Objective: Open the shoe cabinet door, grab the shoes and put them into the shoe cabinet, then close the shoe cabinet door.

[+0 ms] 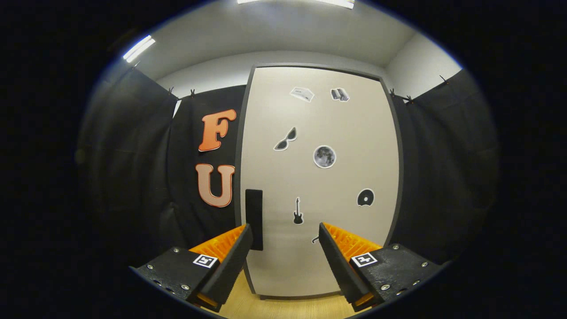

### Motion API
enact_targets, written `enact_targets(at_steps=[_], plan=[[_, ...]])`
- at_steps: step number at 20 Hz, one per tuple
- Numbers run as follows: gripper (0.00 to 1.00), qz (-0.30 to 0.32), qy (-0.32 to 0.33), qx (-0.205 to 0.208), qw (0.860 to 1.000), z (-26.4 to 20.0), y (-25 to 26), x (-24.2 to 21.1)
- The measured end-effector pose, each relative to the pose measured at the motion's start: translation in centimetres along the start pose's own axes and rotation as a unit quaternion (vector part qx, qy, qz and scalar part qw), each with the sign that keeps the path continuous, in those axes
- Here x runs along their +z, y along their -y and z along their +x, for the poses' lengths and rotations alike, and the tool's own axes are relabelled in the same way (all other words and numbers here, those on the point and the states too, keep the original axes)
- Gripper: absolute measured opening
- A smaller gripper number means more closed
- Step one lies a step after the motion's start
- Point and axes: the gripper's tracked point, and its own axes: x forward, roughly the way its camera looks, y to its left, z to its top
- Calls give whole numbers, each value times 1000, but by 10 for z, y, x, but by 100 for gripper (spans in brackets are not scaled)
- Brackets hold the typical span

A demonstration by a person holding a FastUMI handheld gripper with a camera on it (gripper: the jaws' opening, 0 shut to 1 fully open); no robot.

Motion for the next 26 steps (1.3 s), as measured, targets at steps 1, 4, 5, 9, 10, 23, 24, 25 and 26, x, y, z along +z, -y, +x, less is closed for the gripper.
enact_targets(at_steps=[1,4,5,9,10,23,24,25,26], plan=[[94,0,-1,-8,1000,-10,6,0],[94,-3,-1,-29,1000,-42,18,1],[94,-5,-4,-36,999,-53,22,0],[94,-3,-14,-53,998,-90,31,-5],[94,0,-17,-58,998,-97,32,-6],[94,9,-7,-62,998,-136,45,6],[94,10,-10,-58,998,-135,43,5],[94,11,-13,-57,998,-135,44,3],[94,12,-11,-54,998,-135,43,5]])
